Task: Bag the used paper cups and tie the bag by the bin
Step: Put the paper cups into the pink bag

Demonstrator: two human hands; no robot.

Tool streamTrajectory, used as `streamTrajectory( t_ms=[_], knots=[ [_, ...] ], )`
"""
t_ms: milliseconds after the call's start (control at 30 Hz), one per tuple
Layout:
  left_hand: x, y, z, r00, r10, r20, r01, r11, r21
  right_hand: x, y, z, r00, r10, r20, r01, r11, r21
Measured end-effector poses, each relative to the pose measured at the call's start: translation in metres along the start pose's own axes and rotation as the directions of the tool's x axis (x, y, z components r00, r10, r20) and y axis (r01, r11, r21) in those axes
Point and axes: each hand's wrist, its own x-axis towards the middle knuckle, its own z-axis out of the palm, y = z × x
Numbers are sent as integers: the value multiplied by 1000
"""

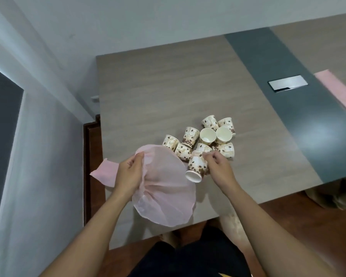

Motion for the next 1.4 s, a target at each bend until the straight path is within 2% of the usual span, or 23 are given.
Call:
streamTrajectory(
  t_ms=[67, 167, 333, 467, 600, 667, 767, 867, 933, 1067, 1233, 1300, 1400],
  knots=[
    [1, 7, 7, 1000, 22, 22, -22, 1000, -10, -7, -24, 18, 985, -57, 164, 53, 998, 27],
    [0, 21, 19, 996, 53, 68, -50, 998, -39, -15, -38, 48, 913, -105, 395, 154, 983, -96],
    [-3, 37, 31, 991, 86, 100, -79, 995, -67, -21, -31, 89, 838, -67, 541, 319, 865, -388],
    [-7, 42, 35, 987, 91, 134, -70, 986, -149, -12, -8, 99, 816, -15, 578, 370, 781, -503],
    [6, 41, 39, 994, 53, 95, -38, 987, -155, 4, -13, 81, 846, -60, 529, 347, 816, -462],
    [12, 40, 44, 998, 30, 63, -21, 989, -149, 18, -22, 60, 876, -141, 461, 356, 834, -422],
    [18, 41, 57, 999, -4, 33, 9, 987, -162, 45, -33, 19, 937, -187, 294, 302, 856, -419],
    [19, 50, 74, 999, -41, -9, 39, 986, -163, 80, -30, -23, 972, -183, 147, 232, 846, -480],
    [20, 57, 84, 997, -66, -31, 59, 982, -181, 102, -22, -47, 980, -169, 109, 201, 804, -559],
    [20, 60, 102, 994, -75, -81, 61, 984, -165, 140, 3, -85, 975, -69, 214, 204, 665, -719],
    [17, 63, 116, 973, -99, -209, 84, 993, -83, 173, 24, -105, 917, 30, 397, 338, 466, -818],
    [18, 59, 119, 959, -130, -253, 115, 991, -71, 184, 25, -106, 906, 41, 422, 359, 453, -816],
    [19, 54, 125, 943, -151, -296, 137, 988, -67, 196, 20, -110, 894, -40, 447, 414, 460, -785]
  ],
)
